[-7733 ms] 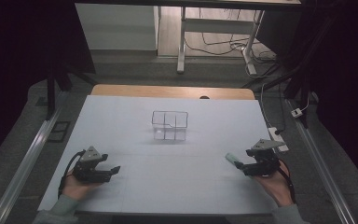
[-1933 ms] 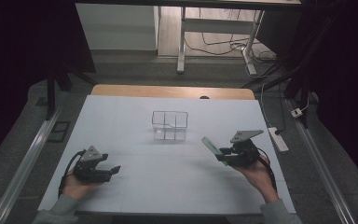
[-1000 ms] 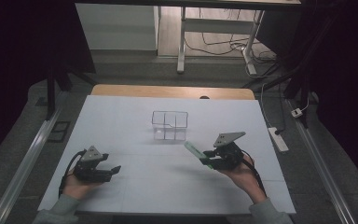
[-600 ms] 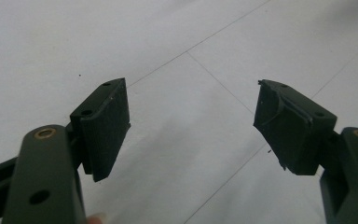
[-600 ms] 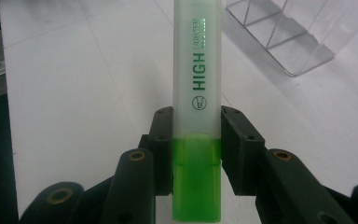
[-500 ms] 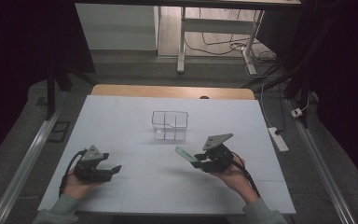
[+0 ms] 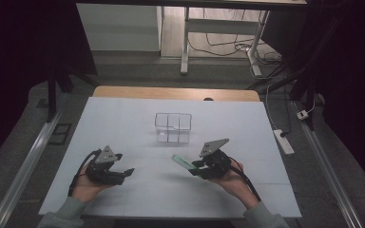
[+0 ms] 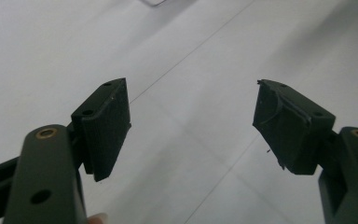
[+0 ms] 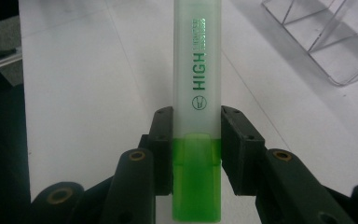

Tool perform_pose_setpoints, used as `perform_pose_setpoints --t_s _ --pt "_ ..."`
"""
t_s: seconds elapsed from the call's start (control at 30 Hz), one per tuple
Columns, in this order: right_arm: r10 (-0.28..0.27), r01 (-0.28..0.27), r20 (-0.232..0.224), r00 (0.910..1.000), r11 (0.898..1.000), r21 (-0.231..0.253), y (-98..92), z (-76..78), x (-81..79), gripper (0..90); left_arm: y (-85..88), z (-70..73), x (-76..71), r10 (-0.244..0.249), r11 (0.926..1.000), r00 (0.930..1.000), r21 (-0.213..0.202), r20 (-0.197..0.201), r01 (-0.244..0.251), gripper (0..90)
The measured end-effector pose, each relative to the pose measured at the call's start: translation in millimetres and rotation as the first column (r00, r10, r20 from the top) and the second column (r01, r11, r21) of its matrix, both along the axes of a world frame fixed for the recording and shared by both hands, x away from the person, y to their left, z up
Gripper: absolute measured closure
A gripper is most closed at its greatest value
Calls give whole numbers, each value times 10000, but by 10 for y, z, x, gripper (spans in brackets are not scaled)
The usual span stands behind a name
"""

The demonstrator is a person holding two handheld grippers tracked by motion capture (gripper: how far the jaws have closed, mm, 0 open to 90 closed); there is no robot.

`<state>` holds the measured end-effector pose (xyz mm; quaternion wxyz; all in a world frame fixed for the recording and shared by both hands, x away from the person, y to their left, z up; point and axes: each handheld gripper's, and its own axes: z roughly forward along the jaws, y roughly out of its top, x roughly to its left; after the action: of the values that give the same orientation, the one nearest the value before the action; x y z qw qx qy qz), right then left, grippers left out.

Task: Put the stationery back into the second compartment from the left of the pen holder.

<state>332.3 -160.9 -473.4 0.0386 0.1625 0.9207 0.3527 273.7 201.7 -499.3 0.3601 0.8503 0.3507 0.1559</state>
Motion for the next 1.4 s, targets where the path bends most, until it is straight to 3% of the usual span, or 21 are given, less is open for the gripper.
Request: perform_pose_setpoints --t_s 0.27,0.7,0.9,1.1,1.4 --pt "184 -184 -20 9998 9996 -199 49 -35 -18 667 -276 95 26 -1029 9939 9947 402 62 1026 279" --pt "575 -574 -9 9983 9970 -525 154 -99 -47 668 -544 180 57 -1893 9797 9818 687 115 1881 286" --pt "752 -756 -96 9971 9950 -654 214 -138 -69 667 -702 239 76 -2459 9639 9691 1112 215 2421 289" --pt "908 -912 -80 9958 9926 -801 260 -166 -92 668 -862 246 112 -3069 9400 9517 1589 73 3019 291" --pt "1049 -1056 -115 9944 9900 -931 288 -174 -103 667 -954 237 168 -3360 9278 9418 1673 -142 3335 309"
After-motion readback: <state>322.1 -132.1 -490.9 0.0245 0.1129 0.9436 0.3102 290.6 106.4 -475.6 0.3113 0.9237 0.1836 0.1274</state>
